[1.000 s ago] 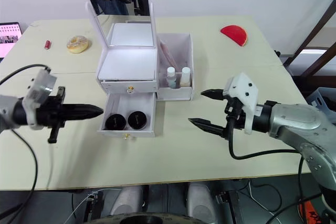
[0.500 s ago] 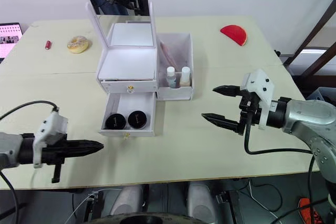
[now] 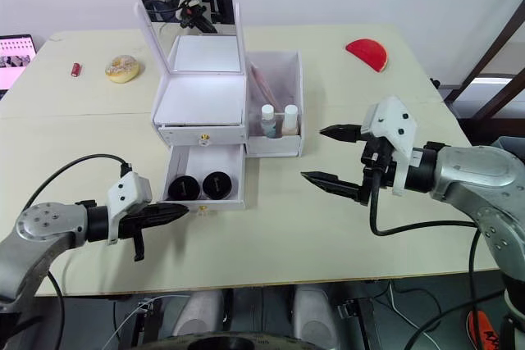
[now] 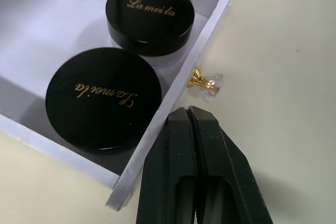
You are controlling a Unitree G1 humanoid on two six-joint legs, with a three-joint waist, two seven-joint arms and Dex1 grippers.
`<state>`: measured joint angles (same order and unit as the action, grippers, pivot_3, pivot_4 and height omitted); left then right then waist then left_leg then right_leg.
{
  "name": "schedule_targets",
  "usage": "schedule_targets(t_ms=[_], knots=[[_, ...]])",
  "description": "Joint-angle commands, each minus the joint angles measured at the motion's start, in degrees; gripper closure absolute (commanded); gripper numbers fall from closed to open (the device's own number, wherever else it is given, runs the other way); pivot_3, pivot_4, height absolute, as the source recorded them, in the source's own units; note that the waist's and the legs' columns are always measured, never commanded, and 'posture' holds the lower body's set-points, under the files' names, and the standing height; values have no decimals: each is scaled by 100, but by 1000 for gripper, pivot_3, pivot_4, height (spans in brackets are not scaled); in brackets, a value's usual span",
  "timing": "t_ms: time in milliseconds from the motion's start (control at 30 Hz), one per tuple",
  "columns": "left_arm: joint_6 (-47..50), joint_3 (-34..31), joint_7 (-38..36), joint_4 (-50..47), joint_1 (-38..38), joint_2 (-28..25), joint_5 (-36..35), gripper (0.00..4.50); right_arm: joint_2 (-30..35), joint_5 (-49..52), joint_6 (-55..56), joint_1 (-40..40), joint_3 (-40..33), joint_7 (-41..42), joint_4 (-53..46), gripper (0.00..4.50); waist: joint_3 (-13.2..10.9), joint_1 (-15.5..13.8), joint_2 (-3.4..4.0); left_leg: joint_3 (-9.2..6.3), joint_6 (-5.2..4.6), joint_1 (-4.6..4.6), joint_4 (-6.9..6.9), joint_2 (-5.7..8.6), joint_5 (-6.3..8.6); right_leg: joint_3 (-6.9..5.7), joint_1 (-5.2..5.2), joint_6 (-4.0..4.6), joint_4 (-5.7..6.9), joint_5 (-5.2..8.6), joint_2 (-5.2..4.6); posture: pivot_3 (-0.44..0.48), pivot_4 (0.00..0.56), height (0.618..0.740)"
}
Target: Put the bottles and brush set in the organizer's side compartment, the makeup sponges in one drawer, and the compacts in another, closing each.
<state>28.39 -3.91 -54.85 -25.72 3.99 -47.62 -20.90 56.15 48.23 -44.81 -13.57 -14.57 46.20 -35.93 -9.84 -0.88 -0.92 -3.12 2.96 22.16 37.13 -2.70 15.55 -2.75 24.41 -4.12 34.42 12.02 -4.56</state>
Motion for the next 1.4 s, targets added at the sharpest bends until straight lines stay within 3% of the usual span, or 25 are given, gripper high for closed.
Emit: schedule_targets(t_ms=[33,533,1167,1400], knots=[[-99,47,398,253,-392,186,242,4466,-36,95,5,-154,-73,-111,-154,0,-1,-7,3,0,0,0,2,0,0,0,-2,0,-1,0,0,0,150,739],[-315,615,922,1026,-1194,870,728,4466,20,416,-109,-88,-70,12,-288,0,1,-3,2,-1,-1,1,-8,1,-1,2,-3,17,-2,-11,4,0,150,739],[-1254,840,1645,2449,-2047,1636,1536,4466,91,809,-299,-79,-164,-109,-491,0,2,6,-1,-2,-1,-5,3,1,-2,2,-8,23,11,-16,4,0,150,739],[-280,756,1402,2162,-2329,1720,1051,4466,88,897,-333,-75,-165,-183,-546,0,2,8,-1,-2,-1,-7,3,1,-2,2,-8,22,14,-16,4,0,150,739]])
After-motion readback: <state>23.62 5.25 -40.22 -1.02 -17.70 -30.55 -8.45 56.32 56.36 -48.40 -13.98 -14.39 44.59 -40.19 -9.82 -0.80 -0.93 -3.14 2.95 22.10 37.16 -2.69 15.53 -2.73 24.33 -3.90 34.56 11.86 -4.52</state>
